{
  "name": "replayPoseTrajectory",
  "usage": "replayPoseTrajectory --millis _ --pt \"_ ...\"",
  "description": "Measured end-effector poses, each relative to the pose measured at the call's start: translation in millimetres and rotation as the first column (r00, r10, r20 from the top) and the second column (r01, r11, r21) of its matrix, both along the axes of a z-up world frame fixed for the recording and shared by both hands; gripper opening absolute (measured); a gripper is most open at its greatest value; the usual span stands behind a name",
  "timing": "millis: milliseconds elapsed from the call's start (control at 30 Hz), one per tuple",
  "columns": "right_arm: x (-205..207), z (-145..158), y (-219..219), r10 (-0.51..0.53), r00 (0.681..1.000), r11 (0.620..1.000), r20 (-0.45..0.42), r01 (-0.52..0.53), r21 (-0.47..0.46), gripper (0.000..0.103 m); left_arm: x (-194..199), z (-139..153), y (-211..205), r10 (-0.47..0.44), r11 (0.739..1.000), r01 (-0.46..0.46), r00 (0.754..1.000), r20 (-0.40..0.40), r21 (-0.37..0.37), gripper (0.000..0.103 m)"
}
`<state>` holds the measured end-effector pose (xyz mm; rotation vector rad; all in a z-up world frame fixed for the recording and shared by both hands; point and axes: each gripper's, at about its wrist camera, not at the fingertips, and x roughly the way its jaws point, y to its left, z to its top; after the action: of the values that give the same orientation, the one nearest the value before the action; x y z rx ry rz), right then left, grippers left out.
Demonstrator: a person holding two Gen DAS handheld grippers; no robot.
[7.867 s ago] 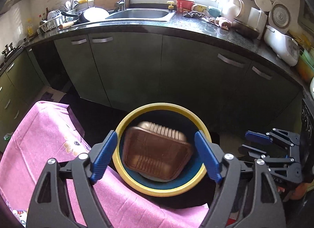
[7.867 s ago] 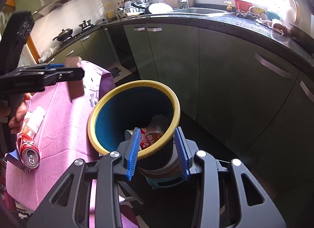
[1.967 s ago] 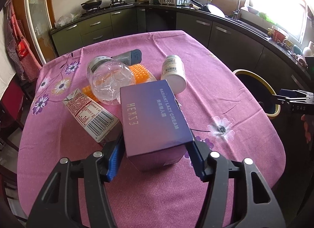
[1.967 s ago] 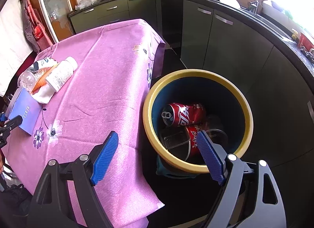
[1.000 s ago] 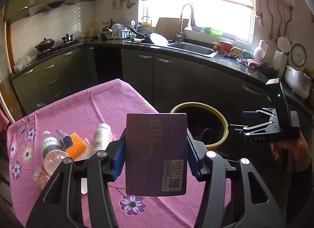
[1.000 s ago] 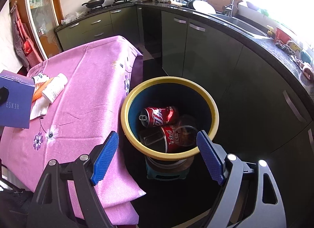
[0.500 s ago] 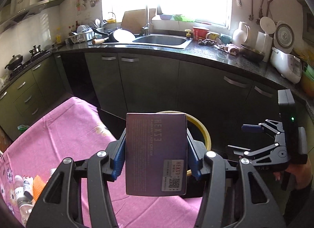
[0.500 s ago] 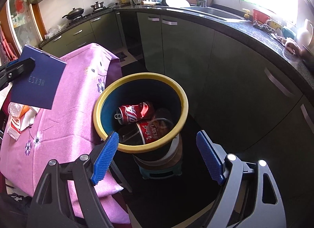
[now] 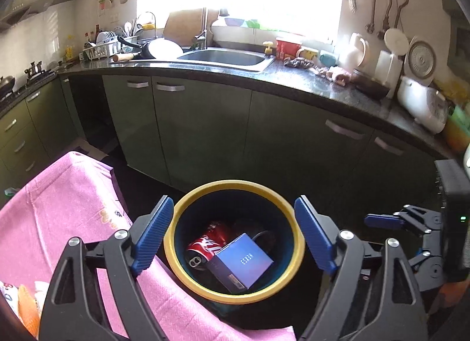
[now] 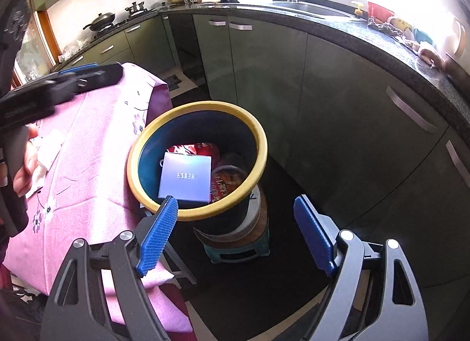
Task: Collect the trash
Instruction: 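Reach the right gripper to the clear water bottle and grasp it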
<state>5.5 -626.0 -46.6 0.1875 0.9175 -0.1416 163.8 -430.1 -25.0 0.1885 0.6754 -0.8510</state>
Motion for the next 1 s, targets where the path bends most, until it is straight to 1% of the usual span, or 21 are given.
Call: replayPoseTrajectory --millis 33,67,100,167,233,300,400,500,533,633,667,733,767,800,867,900,967,1000 --pt "2 1 3 0.008 1.0 1.0 0.002 -0.008 -0.001 0.081 -1 5 14 -0.008 0.999 0.007 1.0 -0.015 -0.043 0.08" --pt "5 3 7 0.02 1.0 1.0 0.004 -0.02 -0.003 0.081 -2 10 31 0.014 0.997 -0.017 0.999 -0.029 -0.081 0.08" --pt "8 4 13 0.036 0.999 0.999 0.004 -0.036 -0.005 0.081 -3 15 45 0.043 0.994 -0.047 0.998 -0.035 -0.102 0.08" --pt "17 8 29 0.078 0.997 0.997 0.007 -0.078 -0.01 0.081 -9 24 78 0.091 0.988 -0.094 0.996 -0.025 -0.125 0.085" --pt "29 15 50 0.138 0.99 0.99 0.009 -0.138 -0.017 0.081 -20 34 114 0.151 0.976 -0.148 0.989 0.007 -0.159 0.089" --pt "43 23 73 0.205 0.979 0.979 0.013 -0.204 -0.018 0.081 -32 42 153 0.215 0.959 -0.202 0.975 0.048 -0.197 0.091" --pt "65 39 115 0.318 0.948 0.948 0.01 -0.318 -0.022 0.081 -47 48 213 0.336 0.927 -0.31 0.936 0.104 -0.21 0.094" --pt "89 57 164 0.44 0.898 0.898 0.006 -0.44 -0.001 0.081 -57 48 267 0.429 0.897 -0.407 0.896 0.111 -0.173 0.095" --pt "97 62 180 0.476 0.88 0.88 0.004 -0.476 0.012 0.081 -60 47 284 0.461 0.882 -0.44 0.88 0.113 -0.169 0.095" --pt "123 81 236 0.586 0.81 0.809 -0.007 -0.585 0.058 0.081 -71 42 337 0.563 0.823 -0.543 0.818 0.115 -0.167 0.096" --pt "132 87 257 0.624 0.781 0.779 -0.01 -0.621 0.084 0.081 -73 41 353 0.589 0.805 -0.57 0.8 0.114 -0.164 0.096" --pt "150 94 298 0.687 0.726 0.721 -0.022 -0.678 0.141 0.081 -77 39 380 0.646 0.762 -0.628 0.755 0.112 -0.16 0.096" --pt "159 95 319 0.714 0.699 0.694 -0.035 -0.701 0.165 0.08 -79 38 392 0.665 0.745 -0.647 0.739 0.109 -0.163 0.096" --pt "165 95 341 0.736 0.675 0.673 -0.055 -0.718 0.178 0.08 -80 37 403 0.68 0.731 -0.661 0.726 0.103 -0.167 0.096" --pt "180 91 382 0.763 0.639 0.645 -0.102 -0.743 0.178 0.078 -83 36 418 0.7 0.712 -0.681 0.707 0.098 -0.173 0.096" --pt "188 87 401 0.777 0.615 0.63 -0.135 -0.756 0.179 0.076 -85 36 424 0.71 0.702 -0.69 0.697 0.101 -0.176 0.096" --pt "201 77 431 0.794 0.577 0.608 -0.192 -0.766 0.209 0.075 -87 36 430 0.722 0.69 -0.703 0.682 0.111 -0.171 0.096" --pt "206 71 445 0.799 0.558 0.599 -0.224 -0.77 0.219 0.075 -90 35 433 0.724 0.689 -0.704 0.68 0.116 -0.17 0.096"
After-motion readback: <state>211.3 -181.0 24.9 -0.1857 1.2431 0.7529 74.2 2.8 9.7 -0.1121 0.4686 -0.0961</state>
